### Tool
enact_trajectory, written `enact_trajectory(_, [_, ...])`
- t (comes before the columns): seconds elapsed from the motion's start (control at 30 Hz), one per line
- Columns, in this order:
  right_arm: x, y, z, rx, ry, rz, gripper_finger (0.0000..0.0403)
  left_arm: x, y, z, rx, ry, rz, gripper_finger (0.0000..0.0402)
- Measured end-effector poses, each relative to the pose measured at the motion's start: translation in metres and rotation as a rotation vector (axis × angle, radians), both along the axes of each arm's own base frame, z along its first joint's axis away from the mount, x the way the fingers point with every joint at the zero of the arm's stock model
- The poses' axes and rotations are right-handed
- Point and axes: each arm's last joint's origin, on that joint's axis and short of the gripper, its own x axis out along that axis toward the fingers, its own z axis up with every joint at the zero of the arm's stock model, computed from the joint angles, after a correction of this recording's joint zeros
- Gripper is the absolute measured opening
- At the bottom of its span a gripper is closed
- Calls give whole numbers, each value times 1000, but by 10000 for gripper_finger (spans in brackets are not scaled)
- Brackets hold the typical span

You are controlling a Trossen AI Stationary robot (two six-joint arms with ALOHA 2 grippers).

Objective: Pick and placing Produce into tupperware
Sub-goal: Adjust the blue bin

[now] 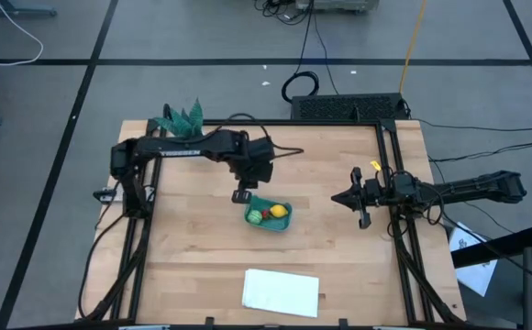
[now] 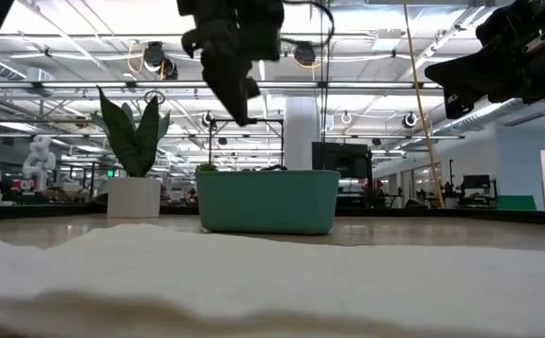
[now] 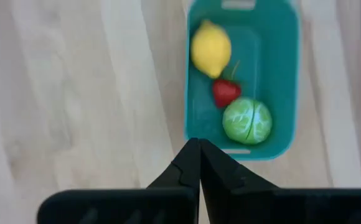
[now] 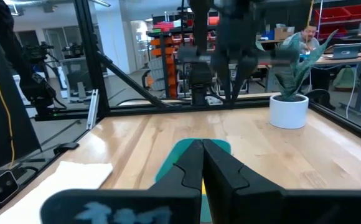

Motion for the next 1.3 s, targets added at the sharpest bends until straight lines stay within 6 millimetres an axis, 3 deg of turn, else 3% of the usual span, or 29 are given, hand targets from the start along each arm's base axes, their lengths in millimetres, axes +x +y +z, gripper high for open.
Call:
enact_trajectory(0.2, [0,0,0,8,0,-2,0,-14,-2,27,22,-137,48,1])
enact_trajectory(0.47, [0,0,0,19,-1,-3,0,-48,-6,25,74,-286,139,1])
enact_trajectory(0.83, [3,0,-2,43,16,-4,0,-85,-13,-6,75,-389,223,0])
enact_trajectory(1.3, [19,0,-17,41,130,-10,0,-99,-24,-52,58,-331,245,0])
